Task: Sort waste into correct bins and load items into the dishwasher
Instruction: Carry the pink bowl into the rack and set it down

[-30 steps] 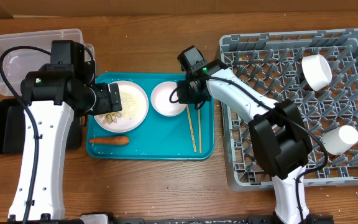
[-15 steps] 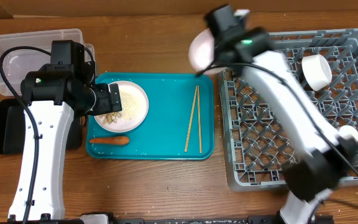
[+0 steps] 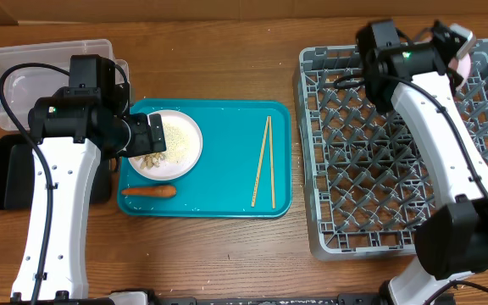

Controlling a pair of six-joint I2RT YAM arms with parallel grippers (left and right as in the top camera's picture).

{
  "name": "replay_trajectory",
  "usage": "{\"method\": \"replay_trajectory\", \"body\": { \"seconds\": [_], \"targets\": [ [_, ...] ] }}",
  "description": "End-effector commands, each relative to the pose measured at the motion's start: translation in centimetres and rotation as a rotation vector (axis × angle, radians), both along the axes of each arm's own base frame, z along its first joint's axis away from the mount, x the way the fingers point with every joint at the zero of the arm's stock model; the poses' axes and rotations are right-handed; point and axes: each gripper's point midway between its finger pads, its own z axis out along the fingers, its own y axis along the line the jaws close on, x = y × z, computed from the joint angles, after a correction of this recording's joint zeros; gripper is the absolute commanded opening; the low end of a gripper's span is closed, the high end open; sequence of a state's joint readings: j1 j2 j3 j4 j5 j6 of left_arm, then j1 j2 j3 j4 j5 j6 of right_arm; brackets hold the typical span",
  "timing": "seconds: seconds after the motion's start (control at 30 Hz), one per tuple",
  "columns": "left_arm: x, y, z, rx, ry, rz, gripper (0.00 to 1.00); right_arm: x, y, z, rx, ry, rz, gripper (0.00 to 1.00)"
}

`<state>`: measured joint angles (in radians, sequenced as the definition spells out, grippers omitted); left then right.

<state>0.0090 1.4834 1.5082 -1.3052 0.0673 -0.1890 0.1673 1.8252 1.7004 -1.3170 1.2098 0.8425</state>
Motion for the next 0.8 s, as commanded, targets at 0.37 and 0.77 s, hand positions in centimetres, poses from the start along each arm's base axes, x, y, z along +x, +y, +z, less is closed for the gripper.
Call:
{"method": "replay_trajectory", "body": {
  "seconds": [0.37,0.77],
  "targets": [
    [0.2,0.0,0.4,-0.009,-0.012,0.02,0.95,-1.5,1.0,-9.7,0.062,0.063,0.002,0.04],
    [0.2,0.0,0.4,-0.009,-0.011,0.019,0.95,-1.2,5.1,-11.6,0.092,0.11,0.111,0.04]
  ]
}}
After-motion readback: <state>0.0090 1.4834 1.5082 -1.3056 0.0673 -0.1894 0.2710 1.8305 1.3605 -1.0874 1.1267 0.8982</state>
